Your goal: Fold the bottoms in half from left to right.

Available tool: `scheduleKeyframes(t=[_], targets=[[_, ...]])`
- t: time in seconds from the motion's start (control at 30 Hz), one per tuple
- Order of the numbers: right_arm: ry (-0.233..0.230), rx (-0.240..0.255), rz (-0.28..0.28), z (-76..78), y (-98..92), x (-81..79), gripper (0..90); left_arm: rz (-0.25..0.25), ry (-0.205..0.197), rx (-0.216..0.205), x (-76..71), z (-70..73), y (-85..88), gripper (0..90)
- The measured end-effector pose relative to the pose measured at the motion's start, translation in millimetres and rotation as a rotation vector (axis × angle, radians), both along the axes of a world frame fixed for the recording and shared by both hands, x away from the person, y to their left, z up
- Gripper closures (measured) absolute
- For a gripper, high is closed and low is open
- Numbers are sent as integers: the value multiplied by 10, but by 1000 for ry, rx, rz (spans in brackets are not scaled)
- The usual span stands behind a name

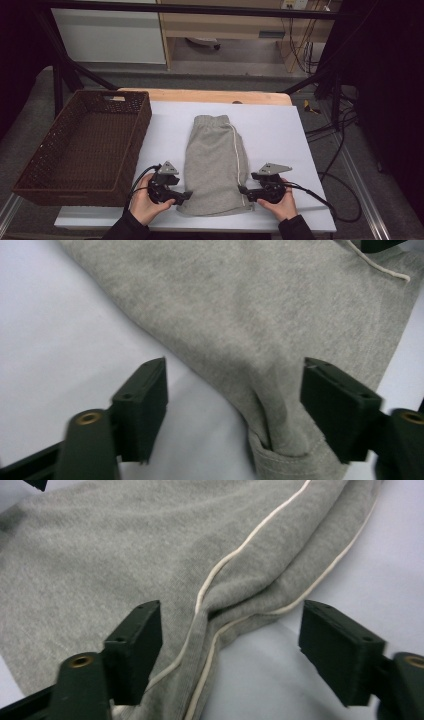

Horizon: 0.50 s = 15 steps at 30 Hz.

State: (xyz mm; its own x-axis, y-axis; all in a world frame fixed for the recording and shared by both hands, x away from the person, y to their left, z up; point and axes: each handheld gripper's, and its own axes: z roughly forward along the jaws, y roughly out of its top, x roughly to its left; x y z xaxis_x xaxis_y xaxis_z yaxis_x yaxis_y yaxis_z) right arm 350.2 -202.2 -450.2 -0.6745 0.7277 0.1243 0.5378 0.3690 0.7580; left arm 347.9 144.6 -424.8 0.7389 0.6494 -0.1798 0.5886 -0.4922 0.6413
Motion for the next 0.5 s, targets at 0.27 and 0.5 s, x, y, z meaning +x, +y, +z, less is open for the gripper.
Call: scheduleKeyframes(t=[0.27,0.5], targets=[[13,23,-9,26,-22,57,67,-35,-11,12,115,38,-69,113],[14,17,-20,41,-32,64,47,-42,-27,4,255,111,-111,103]])
